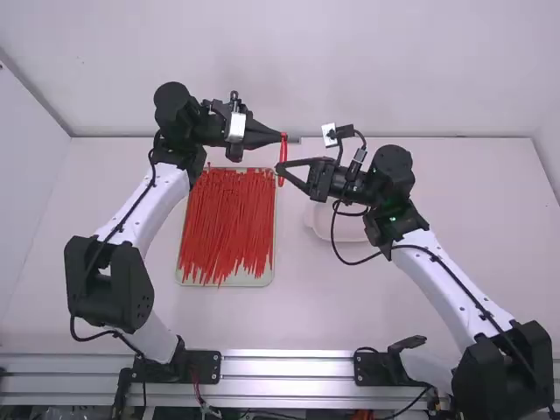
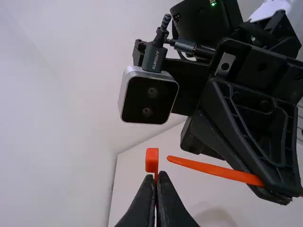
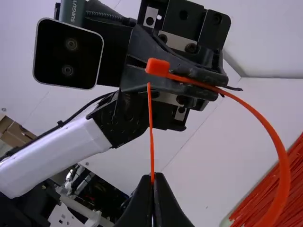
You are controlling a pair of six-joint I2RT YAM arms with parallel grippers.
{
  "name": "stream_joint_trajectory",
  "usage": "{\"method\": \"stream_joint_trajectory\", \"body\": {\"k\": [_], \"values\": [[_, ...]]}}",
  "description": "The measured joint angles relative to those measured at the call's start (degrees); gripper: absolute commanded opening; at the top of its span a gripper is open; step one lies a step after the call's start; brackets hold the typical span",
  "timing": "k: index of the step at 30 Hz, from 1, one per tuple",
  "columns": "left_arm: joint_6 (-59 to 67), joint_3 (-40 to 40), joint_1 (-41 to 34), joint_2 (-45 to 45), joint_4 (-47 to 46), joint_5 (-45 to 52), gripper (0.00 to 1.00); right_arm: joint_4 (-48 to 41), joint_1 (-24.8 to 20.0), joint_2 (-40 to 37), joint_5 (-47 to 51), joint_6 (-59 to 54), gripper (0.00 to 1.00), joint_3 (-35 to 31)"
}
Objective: Fasten the cable tie
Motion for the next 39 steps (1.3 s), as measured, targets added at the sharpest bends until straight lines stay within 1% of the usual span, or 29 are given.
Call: {"method": "stream_joint_trajectory", "body": {"k": [21, 34, 39], "values": [[0.00, 0.00, -0.02, 0.00, 0.13, 0.87, 0.02, -0.02, 0.02, 0.00, 1.95, 2.56, 0.00, 0.00], [0.13, 0.00, -0.26, 0.00, -4.35, 2.01, 0.02, 3.04, -0.02, 0.00, 1.99, 2.78, 0.00, 0.00], [0.11, 0.00, -0.46, 0.00, -4.79, 1.92, 0.02, 3.34, -1.46, 0.00, 1.73, 4.81, 0.00, -0.02]]}}
